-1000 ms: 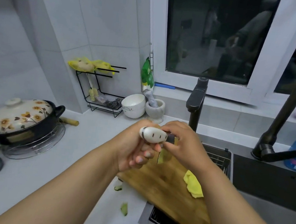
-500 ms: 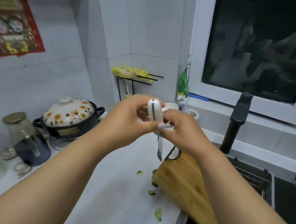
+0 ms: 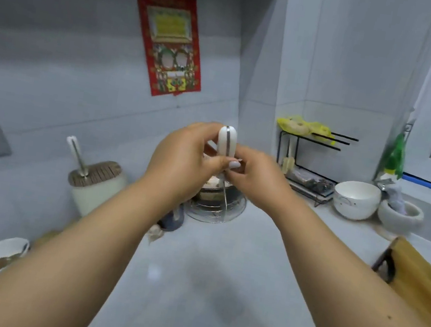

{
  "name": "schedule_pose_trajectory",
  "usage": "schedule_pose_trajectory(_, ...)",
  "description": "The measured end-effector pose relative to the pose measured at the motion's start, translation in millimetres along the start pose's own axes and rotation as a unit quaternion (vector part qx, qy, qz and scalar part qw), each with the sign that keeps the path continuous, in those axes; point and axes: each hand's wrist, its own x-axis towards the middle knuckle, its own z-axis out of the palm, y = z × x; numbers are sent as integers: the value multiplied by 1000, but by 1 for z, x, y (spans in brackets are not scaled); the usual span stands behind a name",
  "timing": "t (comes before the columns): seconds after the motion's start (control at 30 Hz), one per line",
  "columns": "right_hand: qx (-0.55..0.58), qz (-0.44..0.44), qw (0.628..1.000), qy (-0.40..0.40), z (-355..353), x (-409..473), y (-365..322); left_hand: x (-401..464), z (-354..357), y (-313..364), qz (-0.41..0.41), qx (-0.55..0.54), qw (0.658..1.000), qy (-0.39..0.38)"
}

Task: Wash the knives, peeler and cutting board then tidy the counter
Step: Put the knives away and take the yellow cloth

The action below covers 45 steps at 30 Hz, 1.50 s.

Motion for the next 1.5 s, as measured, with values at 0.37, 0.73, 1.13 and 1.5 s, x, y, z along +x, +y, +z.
schedule_pose_trajectory(0.37,67,-63,996,-11,124,95,-96,12,-107,-97,-25,194,976,98)
schedule_pose_trajectory(0.73,140,-89,986,-29,177,151,-123,42,-133,-170,-47,237,958,153)
schedule_pose_trajectory(1.13,158,-84,983,-47,215,185,-106,64,-124,-223,-59,247,957,143)
schedule_pose_trajectory(1.5,160,-45,982,-85,251,199,-77,65,-108,-258,-108,233,961,106)
